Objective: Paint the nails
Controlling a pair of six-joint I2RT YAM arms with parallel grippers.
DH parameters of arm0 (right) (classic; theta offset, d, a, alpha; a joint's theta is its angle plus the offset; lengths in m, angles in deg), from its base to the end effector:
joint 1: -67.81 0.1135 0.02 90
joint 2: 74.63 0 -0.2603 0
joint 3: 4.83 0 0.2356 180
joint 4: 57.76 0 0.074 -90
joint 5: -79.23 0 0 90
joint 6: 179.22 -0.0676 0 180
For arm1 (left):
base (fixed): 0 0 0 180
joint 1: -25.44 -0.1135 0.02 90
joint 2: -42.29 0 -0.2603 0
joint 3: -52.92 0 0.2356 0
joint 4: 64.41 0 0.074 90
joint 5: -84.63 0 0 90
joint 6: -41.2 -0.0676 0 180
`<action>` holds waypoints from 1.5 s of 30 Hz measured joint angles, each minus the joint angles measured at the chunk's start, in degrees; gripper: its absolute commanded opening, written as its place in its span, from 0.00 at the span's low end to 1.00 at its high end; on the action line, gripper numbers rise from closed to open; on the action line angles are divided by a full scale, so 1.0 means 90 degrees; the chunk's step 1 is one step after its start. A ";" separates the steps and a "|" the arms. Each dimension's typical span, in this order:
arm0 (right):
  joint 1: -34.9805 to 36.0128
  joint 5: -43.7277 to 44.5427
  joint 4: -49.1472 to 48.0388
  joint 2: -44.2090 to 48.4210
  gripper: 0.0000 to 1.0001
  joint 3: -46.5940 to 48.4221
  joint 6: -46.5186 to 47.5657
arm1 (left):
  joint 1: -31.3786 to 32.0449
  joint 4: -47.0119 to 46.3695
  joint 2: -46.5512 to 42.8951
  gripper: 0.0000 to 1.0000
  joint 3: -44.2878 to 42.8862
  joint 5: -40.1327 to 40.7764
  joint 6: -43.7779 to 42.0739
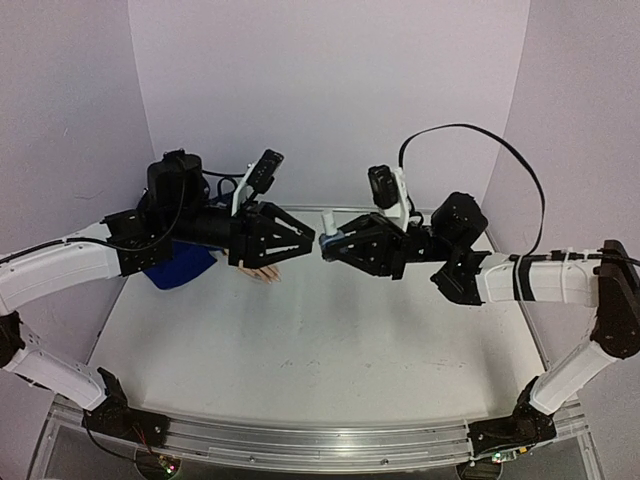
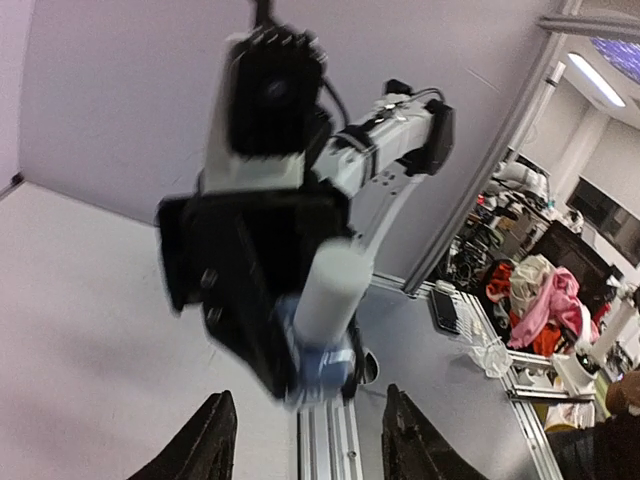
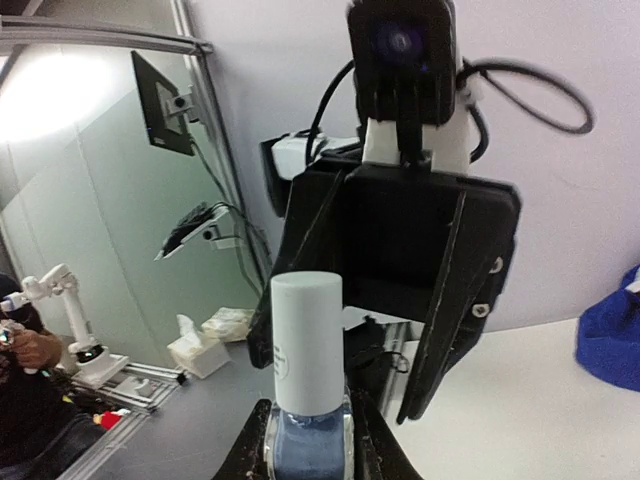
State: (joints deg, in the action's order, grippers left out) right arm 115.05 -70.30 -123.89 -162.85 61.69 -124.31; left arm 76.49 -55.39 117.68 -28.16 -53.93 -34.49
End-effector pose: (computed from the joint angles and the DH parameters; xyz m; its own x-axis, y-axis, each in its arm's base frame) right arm 0.1664 0.2658 0.3624 -0.0653 0.3587 -0.9312 -0.9198 -0.3835 -0.0832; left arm 0.1538 -0.2709 0.3818 -0.2789 0.0848 -0.9566 0.9456 -0.1496 -0.2889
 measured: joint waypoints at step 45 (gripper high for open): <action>0.1911 0.9408 0.4646 -0.0940 0.00 0.1416 0.3458 | -0.0578 0.2106 0.0257 0.62 -0.0301 0.3415 0.2113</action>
State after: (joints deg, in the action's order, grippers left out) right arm 132.25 14.38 -82.08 -171.31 74.43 -93.19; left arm 71.28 -36.44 120.00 -30.87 -23.20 -15.48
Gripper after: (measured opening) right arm 0.217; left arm 0.628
